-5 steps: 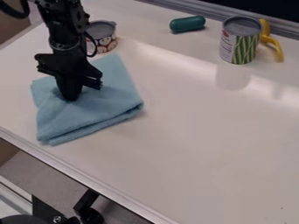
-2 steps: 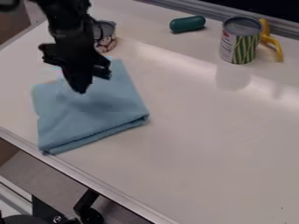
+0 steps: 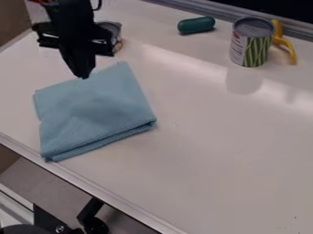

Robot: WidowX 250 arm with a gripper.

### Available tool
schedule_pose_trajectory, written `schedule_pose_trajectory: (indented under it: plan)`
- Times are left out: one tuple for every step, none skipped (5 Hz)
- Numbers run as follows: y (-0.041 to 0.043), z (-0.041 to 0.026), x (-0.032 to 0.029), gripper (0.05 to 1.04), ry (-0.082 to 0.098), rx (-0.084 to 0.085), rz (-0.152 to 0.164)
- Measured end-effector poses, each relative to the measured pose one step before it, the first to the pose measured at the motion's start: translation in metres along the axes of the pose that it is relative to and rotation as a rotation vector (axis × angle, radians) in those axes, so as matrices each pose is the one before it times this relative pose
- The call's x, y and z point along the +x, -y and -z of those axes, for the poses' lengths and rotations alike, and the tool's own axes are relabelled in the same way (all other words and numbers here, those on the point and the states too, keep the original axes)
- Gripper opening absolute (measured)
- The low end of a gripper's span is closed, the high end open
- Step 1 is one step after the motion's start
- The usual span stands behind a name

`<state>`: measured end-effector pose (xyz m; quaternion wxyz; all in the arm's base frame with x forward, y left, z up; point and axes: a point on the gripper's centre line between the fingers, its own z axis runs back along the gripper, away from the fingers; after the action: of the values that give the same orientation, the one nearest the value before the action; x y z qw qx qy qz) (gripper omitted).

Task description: Move the blue cloth to the left bottom corner of the desk

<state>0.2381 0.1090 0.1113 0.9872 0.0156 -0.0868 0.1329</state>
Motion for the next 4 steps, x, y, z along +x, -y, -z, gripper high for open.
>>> schedule_pose_trajectory:
  plan:
    - [0.01892,-0.00102,-0.00484,0.071,-0.0149,0.0090,0.0522]
    - [0.02852,0.00283,-0.00512,0.211,-0.0627,0.0190,0.0804]
    - [0.02933,0.00074,0.00732,0.455,0.0409,0.0594,0.0541]
    - [0.02581,-0.00471,-0.00443,0.757,-0.0272,-0.0144,0.0590]
